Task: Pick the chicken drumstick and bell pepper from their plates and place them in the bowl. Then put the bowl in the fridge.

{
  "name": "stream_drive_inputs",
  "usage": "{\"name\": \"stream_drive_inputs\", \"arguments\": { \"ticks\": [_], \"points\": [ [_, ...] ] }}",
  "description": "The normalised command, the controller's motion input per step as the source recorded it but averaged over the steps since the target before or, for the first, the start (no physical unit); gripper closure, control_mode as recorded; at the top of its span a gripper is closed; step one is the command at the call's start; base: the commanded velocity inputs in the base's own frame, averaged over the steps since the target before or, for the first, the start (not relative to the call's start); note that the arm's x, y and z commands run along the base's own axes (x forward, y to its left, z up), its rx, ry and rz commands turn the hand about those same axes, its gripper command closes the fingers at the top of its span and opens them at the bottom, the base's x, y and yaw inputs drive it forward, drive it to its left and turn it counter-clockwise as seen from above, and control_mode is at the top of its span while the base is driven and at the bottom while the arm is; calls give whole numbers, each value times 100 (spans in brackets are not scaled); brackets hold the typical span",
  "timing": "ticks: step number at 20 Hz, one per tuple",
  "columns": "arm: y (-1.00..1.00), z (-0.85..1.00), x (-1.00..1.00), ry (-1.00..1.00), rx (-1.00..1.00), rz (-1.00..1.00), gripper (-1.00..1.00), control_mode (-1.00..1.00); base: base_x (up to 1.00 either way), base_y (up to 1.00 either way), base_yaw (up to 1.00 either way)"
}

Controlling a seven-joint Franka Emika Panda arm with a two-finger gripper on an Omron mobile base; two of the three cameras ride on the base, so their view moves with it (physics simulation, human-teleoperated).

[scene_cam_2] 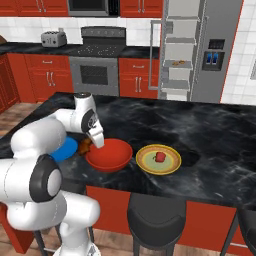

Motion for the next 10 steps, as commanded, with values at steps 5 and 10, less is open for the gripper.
{"name": "stream_drive_inputs", "arguments": {
  "ticks": [5, 10],
  "points": [
    [-23, -28, 22, -1, -4, -14, 100, -100, 0, 0, 0],
    [-19, -31, 10, 0, 0, -9, 100, -100, 0, 0, 0]
  ]
}}
